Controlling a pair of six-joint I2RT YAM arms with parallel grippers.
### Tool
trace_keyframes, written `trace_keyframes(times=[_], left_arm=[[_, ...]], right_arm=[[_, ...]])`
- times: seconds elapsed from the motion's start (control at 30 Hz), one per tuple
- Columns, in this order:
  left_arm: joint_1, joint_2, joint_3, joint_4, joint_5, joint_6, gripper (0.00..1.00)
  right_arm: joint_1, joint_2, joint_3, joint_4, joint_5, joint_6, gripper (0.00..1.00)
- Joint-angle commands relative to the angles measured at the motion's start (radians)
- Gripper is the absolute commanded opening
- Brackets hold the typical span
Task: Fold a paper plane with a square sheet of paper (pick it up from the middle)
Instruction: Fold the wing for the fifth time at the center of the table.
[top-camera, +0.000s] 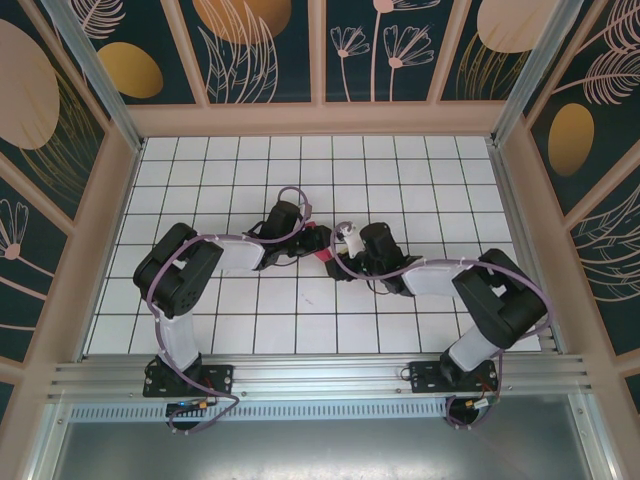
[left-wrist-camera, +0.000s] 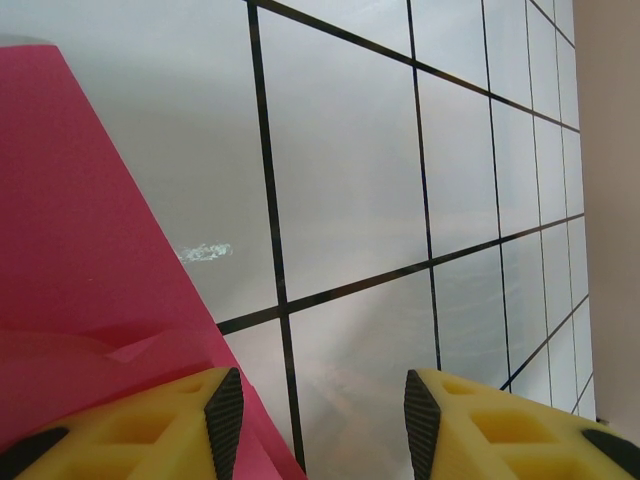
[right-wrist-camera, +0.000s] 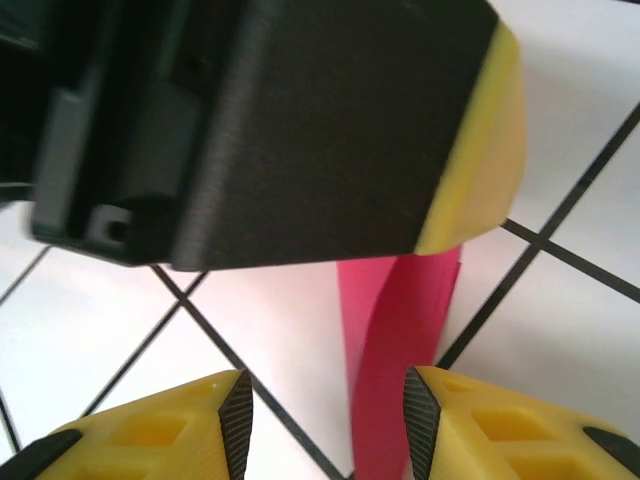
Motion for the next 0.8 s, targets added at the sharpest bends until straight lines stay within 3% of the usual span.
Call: trace_keyframes(times=[0.0, 0.77], left_arm=[[0.001, 0.012, 0.019, -0.013, -0.011, 0.021, 0.49], [0.001, 0.016, 0.028, -0.021, -0.001, 0.032, 0.49]], right_arm=[[0.003, 0.04, 0.031, -0.012, 0.026, -0.03, 0.46], [-0.107, 0.178, 0.025, 0.104, -0.275, 0.238, 0.13]])
